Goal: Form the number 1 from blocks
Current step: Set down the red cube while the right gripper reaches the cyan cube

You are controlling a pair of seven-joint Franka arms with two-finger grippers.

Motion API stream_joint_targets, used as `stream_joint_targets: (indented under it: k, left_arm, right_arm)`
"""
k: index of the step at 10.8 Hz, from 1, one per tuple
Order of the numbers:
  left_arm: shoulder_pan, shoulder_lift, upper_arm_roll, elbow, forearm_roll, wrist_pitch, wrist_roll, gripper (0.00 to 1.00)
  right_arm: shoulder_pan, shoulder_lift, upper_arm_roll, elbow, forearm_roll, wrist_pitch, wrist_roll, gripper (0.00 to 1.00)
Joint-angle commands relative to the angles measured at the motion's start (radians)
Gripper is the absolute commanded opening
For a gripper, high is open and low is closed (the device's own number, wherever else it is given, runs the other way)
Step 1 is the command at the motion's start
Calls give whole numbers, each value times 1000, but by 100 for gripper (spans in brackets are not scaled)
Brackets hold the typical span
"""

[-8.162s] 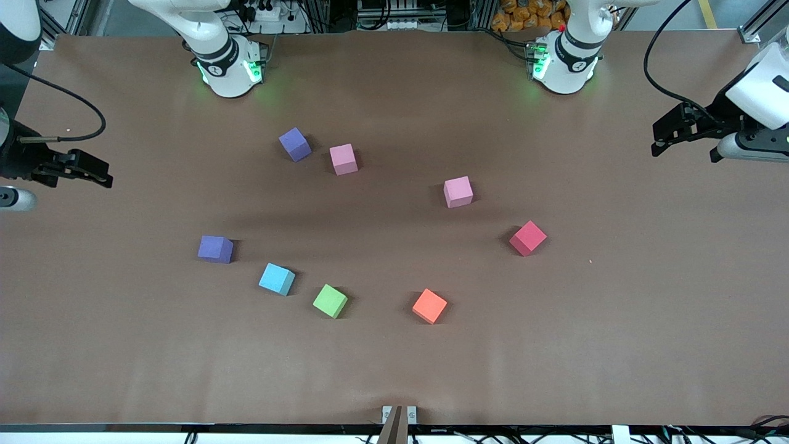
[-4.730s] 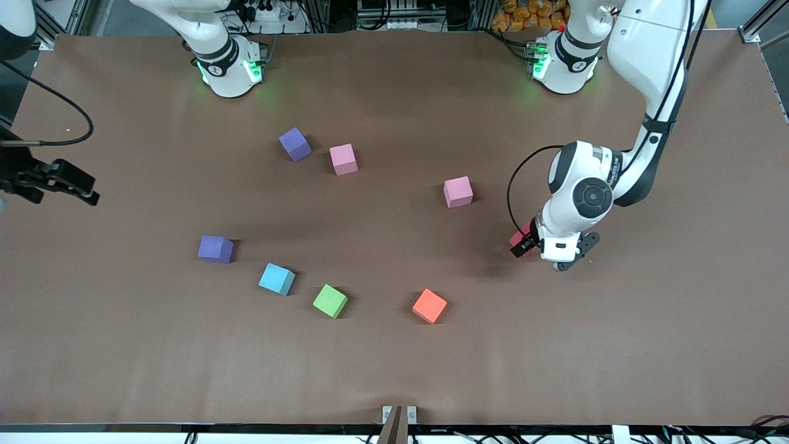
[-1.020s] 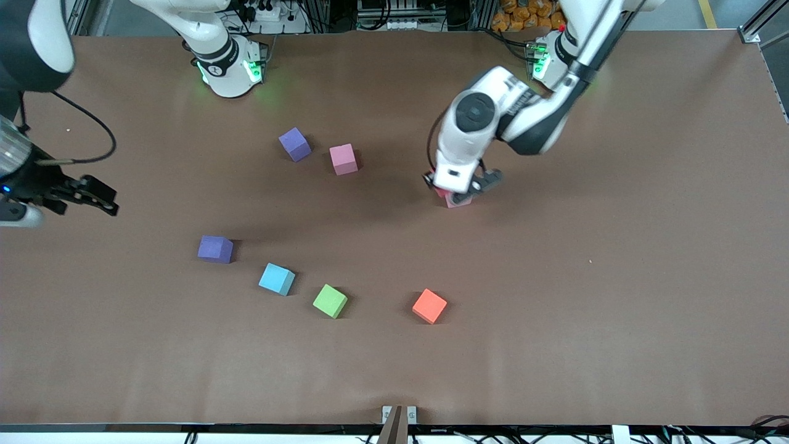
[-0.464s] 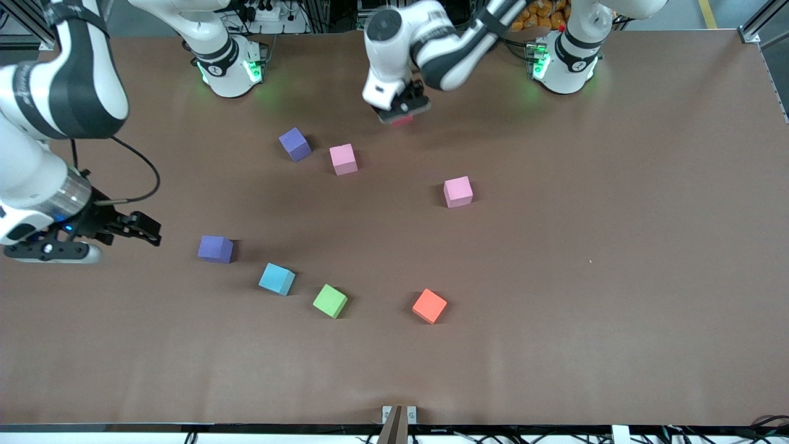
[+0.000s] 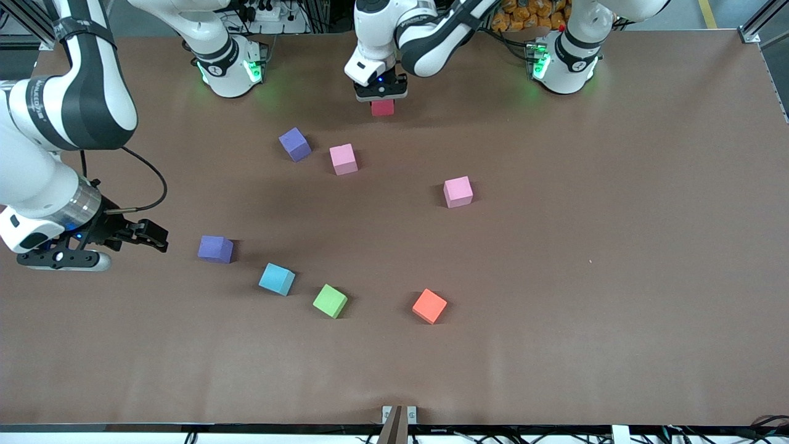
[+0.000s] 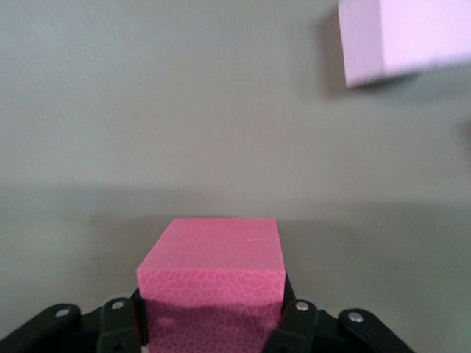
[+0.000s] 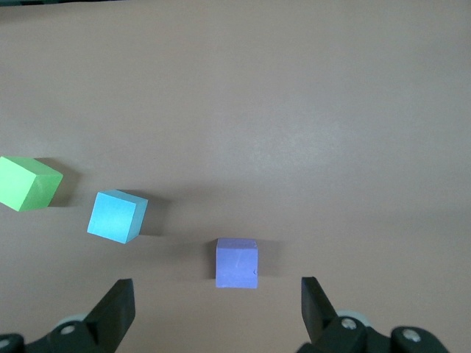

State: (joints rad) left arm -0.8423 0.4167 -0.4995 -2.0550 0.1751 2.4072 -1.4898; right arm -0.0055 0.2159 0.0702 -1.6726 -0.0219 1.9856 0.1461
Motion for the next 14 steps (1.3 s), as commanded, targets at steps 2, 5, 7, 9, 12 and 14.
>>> stream_joint_targets:
  k: [2, 5, 7, 9, 12, 14]
  left_arm:
    - [-46, 100, -1, 33, 27, 20, -44, 0]
    - [-64, 122, -2, 39, 34, 24, -23, 0]
    - [-70, 129, -2, 38, 82, 24, -21, 5]
    - [-81, 129, -2, 38, 87, 23, -10, 100]
    - [-83, 100, -1, 38, 116, 0, -32, 100]
    - [-48, 41, 7, 36, 116, -57, -52, 100]
  right_arm:
    - [4, 35, -1, 2, 13, 8, 67, 100]
    - [54, 147, -1, -2, 13, 140, 275, 100]
    - [106, 229, -4, 1, 11, 224, 332, 100]
    - [162, 301, -32, 2, 14, 345, 448, 100]
    - [228, 359, -47, 7, 11, 386, 471, 100]
    - [251, 405, -49, 33, 10, 389, 474, 100]
